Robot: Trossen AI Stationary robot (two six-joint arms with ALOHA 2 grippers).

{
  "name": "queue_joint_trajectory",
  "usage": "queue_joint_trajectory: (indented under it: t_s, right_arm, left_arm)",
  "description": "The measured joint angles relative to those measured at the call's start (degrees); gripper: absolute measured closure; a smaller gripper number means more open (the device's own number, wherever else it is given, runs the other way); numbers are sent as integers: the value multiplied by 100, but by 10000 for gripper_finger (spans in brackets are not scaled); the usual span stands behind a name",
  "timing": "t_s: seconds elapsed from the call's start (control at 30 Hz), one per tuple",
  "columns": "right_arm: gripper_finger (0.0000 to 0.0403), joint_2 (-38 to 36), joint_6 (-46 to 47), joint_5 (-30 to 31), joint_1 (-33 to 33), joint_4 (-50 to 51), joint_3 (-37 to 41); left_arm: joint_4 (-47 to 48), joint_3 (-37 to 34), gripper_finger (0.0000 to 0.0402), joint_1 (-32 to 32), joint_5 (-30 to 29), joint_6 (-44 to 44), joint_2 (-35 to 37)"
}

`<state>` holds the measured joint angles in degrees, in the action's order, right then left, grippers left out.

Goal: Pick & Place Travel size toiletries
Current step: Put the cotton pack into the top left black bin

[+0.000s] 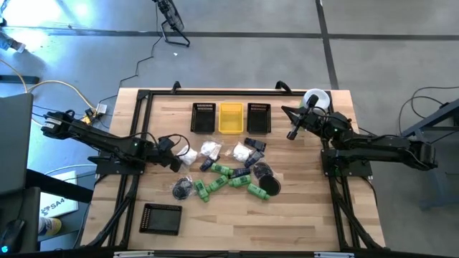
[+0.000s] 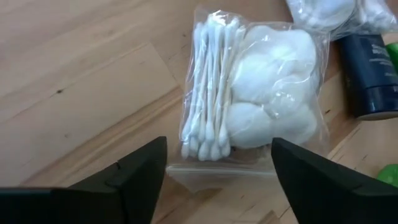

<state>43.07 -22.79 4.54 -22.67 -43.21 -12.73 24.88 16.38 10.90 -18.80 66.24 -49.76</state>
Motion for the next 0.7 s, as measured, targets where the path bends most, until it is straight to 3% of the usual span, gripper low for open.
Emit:
queue_joint_trajectory:
  t_s: [0.4,0.7]
  right_arm:
    - [401,0,0,-1,1,145,2]
    - [401,1,0,-2,1,149,2]
  left_arm:
    - [55,-101,250,0,245,48,-2]
    - [7,-240,270,4,90,161,7]
